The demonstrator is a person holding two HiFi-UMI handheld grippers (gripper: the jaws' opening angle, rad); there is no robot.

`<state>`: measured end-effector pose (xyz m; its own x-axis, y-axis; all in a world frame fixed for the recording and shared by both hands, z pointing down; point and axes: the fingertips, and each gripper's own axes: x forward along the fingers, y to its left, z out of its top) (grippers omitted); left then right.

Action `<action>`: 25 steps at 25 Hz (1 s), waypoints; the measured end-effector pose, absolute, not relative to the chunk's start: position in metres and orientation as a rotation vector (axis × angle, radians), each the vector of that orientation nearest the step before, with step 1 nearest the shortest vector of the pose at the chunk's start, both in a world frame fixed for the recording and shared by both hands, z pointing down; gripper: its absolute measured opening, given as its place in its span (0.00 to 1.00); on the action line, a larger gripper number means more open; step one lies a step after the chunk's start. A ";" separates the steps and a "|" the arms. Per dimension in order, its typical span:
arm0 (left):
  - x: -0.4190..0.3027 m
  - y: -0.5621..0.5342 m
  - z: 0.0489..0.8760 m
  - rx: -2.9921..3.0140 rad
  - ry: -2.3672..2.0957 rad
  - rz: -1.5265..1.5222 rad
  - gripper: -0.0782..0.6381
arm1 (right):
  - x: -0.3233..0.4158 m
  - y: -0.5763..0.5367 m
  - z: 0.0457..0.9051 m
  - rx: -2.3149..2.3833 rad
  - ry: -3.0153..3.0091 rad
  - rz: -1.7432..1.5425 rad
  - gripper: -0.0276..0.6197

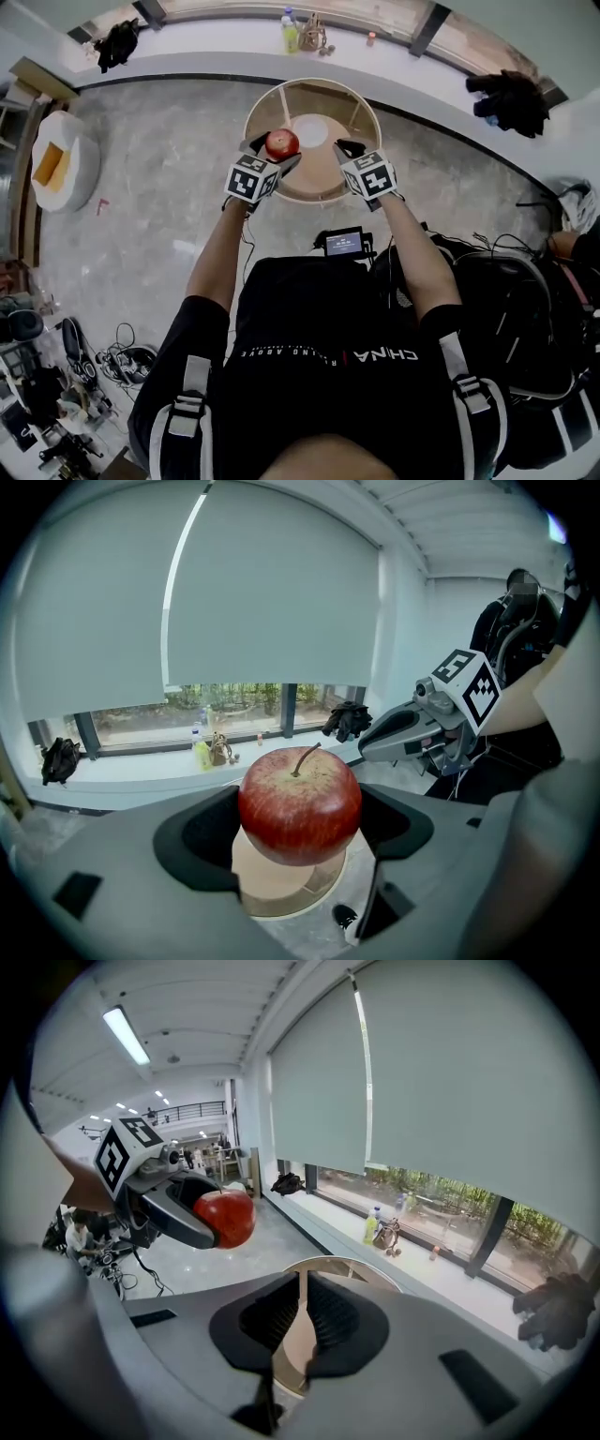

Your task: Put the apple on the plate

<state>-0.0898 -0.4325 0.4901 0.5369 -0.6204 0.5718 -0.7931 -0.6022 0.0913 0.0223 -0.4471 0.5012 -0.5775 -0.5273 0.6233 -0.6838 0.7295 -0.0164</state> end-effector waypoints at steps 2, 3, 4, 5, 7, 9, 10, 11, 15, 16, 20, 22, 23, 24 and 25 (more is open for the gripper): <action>-0.089 -0.445 0.493 2.438 -1.158 0.717 0.65 | 0.024 -0.463 0.504 0.915 -2.324 0.346 0.12; -0.090 -0.450 0.494 2.439 -1.153 0.718 0.65 | 0.023 -0.470 0.506 0.920 -2.321 0.352 0.12; -0.092 -0.455 0.495 2.443 -1.146 0.718 0.65 | 0.020 -0.475 0.506 0.927 -2.318 0.360 0.12; -0.096 -0.459 0.495 2.449 -1.136 0.717 0.65 | 0.015 -0.480 0.506 0.935 -2.316 0.369 0.12; -0.106 -0.466 0.497 2.463 -1.108 0.716 0.65 | 0.004 -0.486 0.506 0.959 -2.312 0.383 0.12; -0.112 -0.469 0.501 2.477 -1.075 0.724 0.65 | -0.004 -0.488 0.509 0.987 -2.304 0.401 0.12; -0.113 -0.470 0.503 2.485 -1.059 0.731 0.65 | -0.007 -0.488 0.511 0.998 -2.300 0.412 0.12; -0.114 -0.472 0.505 2.492 -1.044 0.738 0.65 | -0.009 -0.487 0.514 1.008 -2.296 0.419 0.12; -0.117 -0.486 0.506 2.521 -1.001 0.744 0.65 | -0.012 -0.497 0.510 1.060 -2.291 0.435 0.12; -0.117 -0.489 0.506 2.527 -0.992 0.745 0.65 | -0.012 -0.499 0.508 1.071 -2.290 0.437 0.12; -0.112 -0.493 0.510 2.535 -0.967 0.749 0.65 | -0.007 -0.503 0.511 1.087 -2.283 0.454 0.12; -0.108 -0.494 0.513 2.533 -0.961 0.756 0.65 | -0.003 -0.502 0.514 1.089 -2.278 0.463 0.12; -0.108 -0.495 0.515 2.530 -0.960 0.759 0.65 | -0.002 -0.502 0.516 1.091 -2.276 0.464 0.12; -0.108 -0.495 0.516 2.527 -0.960 0.760 0.65 | -0.002 -0.502 0.517 1.092 -2.275 0.465 0.12; -0.108 -0.495 0.517 2.525 -0.960 0.761 0.65 | -0.002 -0.502 0.518 1.093 -2.275 0.466 0.12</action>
<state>-0.1081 -0.4947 0.5170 0.6297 -0.5091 0.5868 -0.6876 -0.7168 0.1160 -0.0018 -0.5016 0.5178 -0.5055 -0.5954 0.6245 -0.7930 0.6058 -0.0643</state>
